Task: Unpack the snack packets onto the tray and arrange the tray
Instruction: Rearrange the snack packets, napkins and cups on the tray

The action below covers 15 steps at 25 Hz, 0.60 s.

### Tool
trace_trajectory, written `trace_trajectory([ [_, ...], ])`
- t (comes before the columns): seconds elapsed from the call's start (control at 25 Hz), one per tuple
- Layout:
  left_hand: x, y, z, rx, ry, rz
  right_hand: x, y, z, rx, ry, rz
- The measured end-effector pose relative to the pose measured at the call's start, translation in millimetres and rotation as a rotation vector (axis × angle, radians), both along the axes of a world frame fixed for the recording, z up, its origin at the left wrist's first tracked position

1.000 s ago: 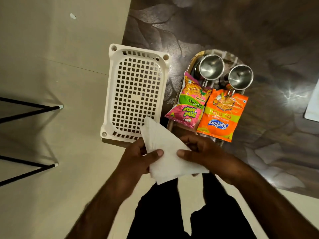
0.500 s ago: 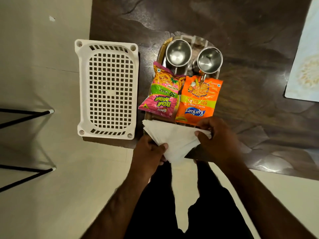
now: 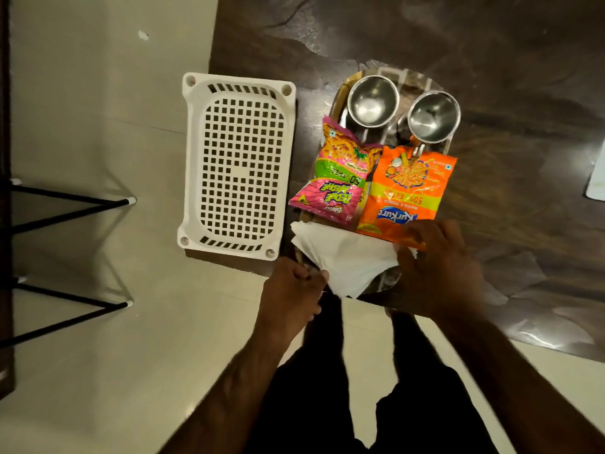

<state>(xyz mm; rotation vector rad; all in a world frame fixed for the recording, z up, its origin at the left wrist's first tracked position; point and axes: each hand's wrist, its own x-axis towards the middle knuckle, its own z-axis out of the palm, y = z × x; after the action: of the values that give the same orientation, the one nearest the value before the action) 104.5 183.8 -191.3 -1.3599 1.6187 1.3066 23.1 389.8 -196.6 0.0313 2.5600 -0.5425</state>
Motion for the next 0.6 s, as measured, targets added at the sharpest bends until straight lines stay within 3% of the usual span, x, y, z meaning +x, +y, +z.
trace_trajectory([
  [0.2, 22, -55, 18, 0.044, -0.055, 0.607, -6, -7, 6, -0.028, -0.008, -0.062],
  [0.44, 1, -88, 3, 0.196, -0.103, 0.758, -13, -13, 9, -0.106, -0.07, -0.035],
  [0.6, -4, -91, -11, 0.167, -0.097, 0.749, -15, -16, 9, -0.163, -0.092, -0.028],
])
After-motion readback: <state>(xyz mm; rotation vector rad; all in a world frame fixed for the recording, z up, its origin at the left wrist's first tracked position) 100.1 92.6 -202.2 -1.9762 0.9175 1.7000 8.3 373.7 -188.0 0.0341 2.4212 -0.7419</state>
